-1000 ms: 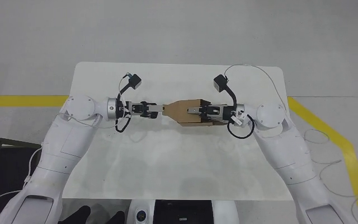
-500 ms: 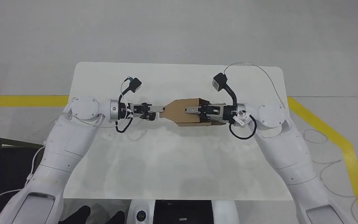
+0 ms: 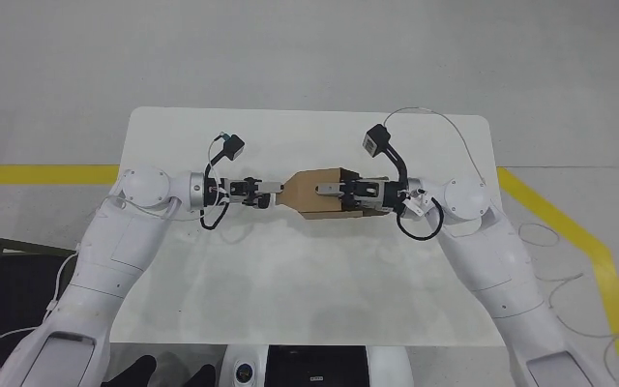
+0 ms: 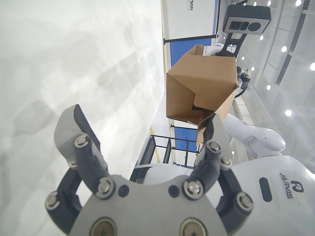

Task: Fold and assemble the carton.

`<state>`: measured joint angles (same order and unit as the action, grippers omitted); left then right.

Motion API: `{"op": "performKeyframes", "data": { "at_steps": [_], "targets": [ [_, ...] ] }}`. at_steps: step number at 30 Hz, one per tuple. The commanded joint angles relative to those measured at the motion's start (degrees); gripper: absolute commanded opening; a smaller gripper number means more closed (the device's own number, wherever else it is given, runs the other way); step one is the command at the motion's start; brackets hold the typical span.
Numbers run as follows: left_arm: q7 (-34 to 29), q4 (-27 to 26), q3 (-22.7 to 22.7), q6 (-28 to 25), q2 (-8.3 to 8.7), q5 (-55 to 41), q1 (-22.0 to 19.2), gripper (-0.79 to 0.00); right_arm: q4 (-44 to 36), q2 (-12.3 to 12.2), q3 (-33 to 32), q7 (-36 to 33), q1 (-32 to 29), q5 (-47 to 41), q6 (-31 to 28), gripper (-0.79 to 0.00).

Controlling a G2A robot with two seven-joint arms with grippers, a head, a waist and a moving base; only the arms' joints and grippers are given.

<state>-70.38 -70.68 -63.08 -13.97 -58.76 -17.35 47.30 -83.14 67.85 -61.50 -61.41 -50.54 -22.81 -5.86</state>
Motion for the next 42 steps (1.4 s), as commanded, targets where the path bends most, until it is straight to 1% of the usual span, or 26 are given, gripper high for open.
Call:
{"op": "performKeyframes", "data": {
  "at_steps": [1,11,31,35,42],
  "targets": [
    [-0.2,-0.2,0.1,-0.1,-0.03,-0.4,0.0,0.0,0.1,0.1,0.5,0.1,0.2,-0.3,-0.2,-0.785],
    [-0.5,-2.3,0.8,-0.7,-0.2,-1.3,0.3,0.0,2.4,1.0,2.3,1.0,1.3,-3.3,-2.5,-0.785],
    [-0.9,-2.7,1.1,-0.9,-0.17,-1.9,0.7,0.0,4.1,2.0,3.1,-0.9,1.0,-10.9,-6.3,-0.785],
    [-1.1,-3.0,1.1,-1.2,-0.34,-4.0,0.6,0.0,4.6,2.2,3.7,-1.3,1.5,-11.2,-6.7,-0.785],
    [-2.1,-3.7,1.2,-2.5,-0.39,-4.9,0.6,0.0,4.8,2.4,4.0,-1.7,1.9,-10.9,-6.8,-0.785]
  ]
}}
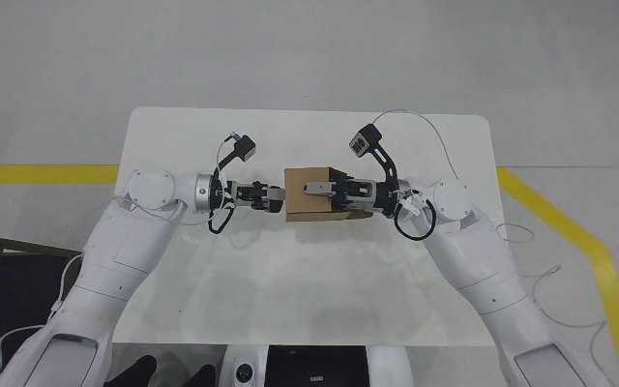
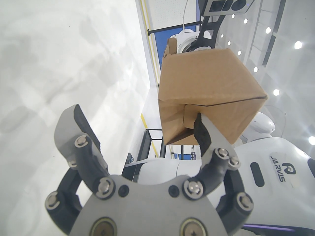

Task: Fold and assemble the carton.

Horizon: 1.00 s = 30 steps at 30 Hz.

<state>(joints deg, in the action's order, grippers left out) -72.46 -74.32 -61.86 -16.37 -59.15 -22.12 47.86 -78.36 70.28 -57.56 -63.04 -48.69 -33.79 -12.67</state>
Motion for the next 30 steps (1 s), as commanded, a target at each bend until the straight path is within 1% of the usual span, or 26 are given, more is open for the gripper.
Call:
{"op": "performKeyframes", "data": {
  "at_steps": [1,8,15,21,24,30],
  "targets": [
    [-0.1,0.0,0.0,-0.1,-0.01,-0.1,0.0,0.0,0.0,0.0,0.0,-0.1,0.1,0.1,0.0,-0.785],
    [0.0,0.0,0.2,-0.7,-0.09,-0.6,0.1,0.0,0.2,0.3,0.3,-0.5,0.2,-1.0,-0.2,-0.785],
    [0.1,1.0,-0.8,-3.0,-0.01,-3.0,1.0,0.0,1.1,0.5,-0.3,-1.5,-0.1,-2.8,-1.1,-0.785],
    [-1.3,1.3,-1.1,-5.1,-0.05,-5.0,1.5,0.0,1.6,0.6,-0.5,-1.6,-0.3,-3.3,-1.3,-0.785],
    [-1.4,1.5,-0.9,-5.5,-0.08,-4.7,1.7,0.0,1.6,0.7,-0.4,-1.7,-0.3,-3.5,-1.4,-0.785],
    [0.2,1.8,0.4,-5.3,-0.48,-3.5,1.2,0.0,1.3,1.0,0.0,-1.8,-0.1,-4.2,-1.7,-0.785]
  ]
}}
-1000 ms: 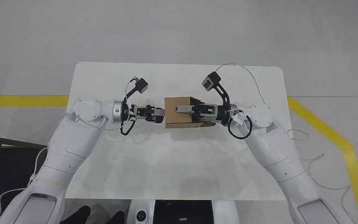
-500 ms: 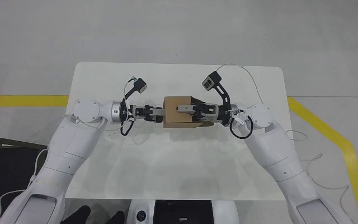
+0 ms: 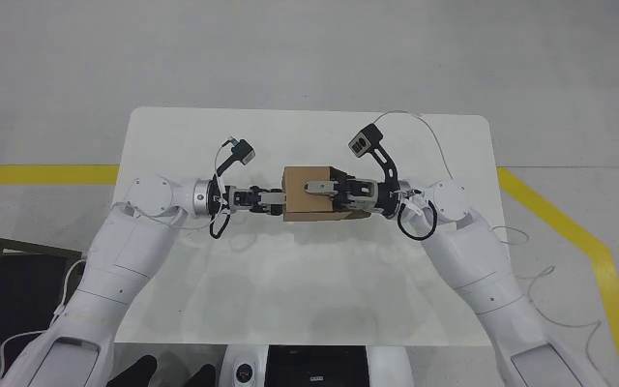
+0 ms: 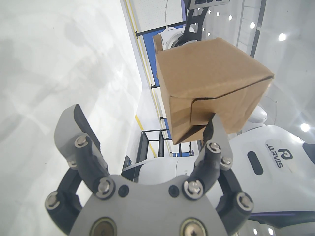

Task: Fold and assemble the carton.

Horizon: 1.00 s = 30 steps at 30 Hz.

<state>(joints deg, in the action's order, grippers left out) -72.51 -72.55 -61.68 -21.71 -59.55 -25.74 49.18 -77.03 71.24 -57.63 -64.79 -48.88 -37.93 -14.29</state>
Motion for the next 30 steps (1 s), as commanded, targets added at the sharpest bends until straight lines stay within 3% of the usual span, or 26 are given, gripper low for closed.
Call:
{"op": "performKeyframes", "data": {
  "at_steps": [1,16,25,30],
  "targets": [
    [0.4,0.1,0.5,0.1,-0.16,0.1,-0.2,0.0,0.0,0.1,0.1,0.0,0.1,0.0,-0.1,-0.785],
    [0.5,0.7,1.2,-0.2,-0.64,-0.6,-1.2,0.0,1.1,0.4,0.0,-0.1,0.5,0.7,0.0,-0.785],
    [2.7,3.1,-2.7,-2.0,0.41,2.7,-0.4,0.0,2.5,-0.4,-0.9,1.3,0.6,9.8,3.4,-0.785],
    [4.0,2.2,-5.9,-6.3,1.2,4.2,0.3,0.0,3.0,-0.6,0.4,2.6,0.2,15.1,5.7,-0.785]
  ]
}}
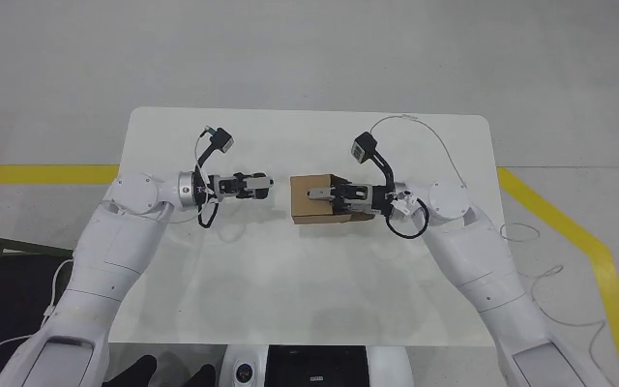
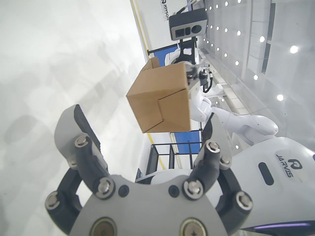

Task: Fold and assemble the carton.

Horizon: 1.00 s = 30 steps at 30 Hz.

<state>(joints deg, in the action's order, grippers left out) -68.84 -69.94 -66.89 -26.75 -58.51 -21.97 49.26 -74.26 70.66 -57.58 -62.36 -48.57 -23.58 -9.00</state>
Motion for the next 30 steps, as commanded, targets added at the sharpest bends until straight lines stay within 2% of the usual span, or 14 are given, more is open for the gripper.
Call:
{"op": "performKeyframes", "data": {
  "at_steps": [1,9,12,15,16,19,20,21,22,30],
  "targets": [
    [0.7,-0.8,-1.3,-2.4,0.31,0.9,0.4,0.0,0.6,0.1,0.7,0.4,-0.2,1.2,0.5,-0.785],
    [4.0,-4.4,-4.7,-11.3,1.45,9.4,3.1,0.0,4.5,0.9,4.0,3.5,1.2,5.9,0.7,-0.785],
    [6.4,-5.5,-5.2,-12.8,1.71,13.2,4.6,0.0,6.1,1.2,4.9,4.9,2.3,7.4,0.3,-0.773],
    [8.0,-6.7,-5.7,-13.8,1.97,15.9,5.8,0.0,7.8,1.6,5.8,5.2,3.2,7.9,0.4,-0.631],
    [8.4,-7.2,-5.9,-14.2,2.06,16.6,6.1,0.0,8.2,1.7,6.0,5.2,3.3,7.6,0.2,-0.511],
    [9.3,-8.4,-6.5,-15.1,2.36,18.7,7.1,0.0,9.0,2.0,6.3,5.0,3.9,7.8,0.1,-0.403],
    [9.6,-8.8,-6.6,-15.3,2.44,19.1,7.5,0.0,9.0,2.0,6.1,5.0,3.8,6.8,0.1,-0.289],
    [9.8,-9.1,-6.7,-15.3,2.52,19.4,7.8,0.0,9.0,2.0,6.0,4.8,3.8,6.6,0.2,-0.092],
    [9.9,-9.4,-6.8,-15.5,2.6,19.6,8.0,0.0,9.0,2.0,5.8,4.5,3.8,6.6,0.4,0.0],
    [11.6,-11.5,-7.6,-18.3,3.25,24.9,9.5,0.0,4.4,0.4,1.2,1.7,1.4,5.6,3.2,0.0]
  ]
}}
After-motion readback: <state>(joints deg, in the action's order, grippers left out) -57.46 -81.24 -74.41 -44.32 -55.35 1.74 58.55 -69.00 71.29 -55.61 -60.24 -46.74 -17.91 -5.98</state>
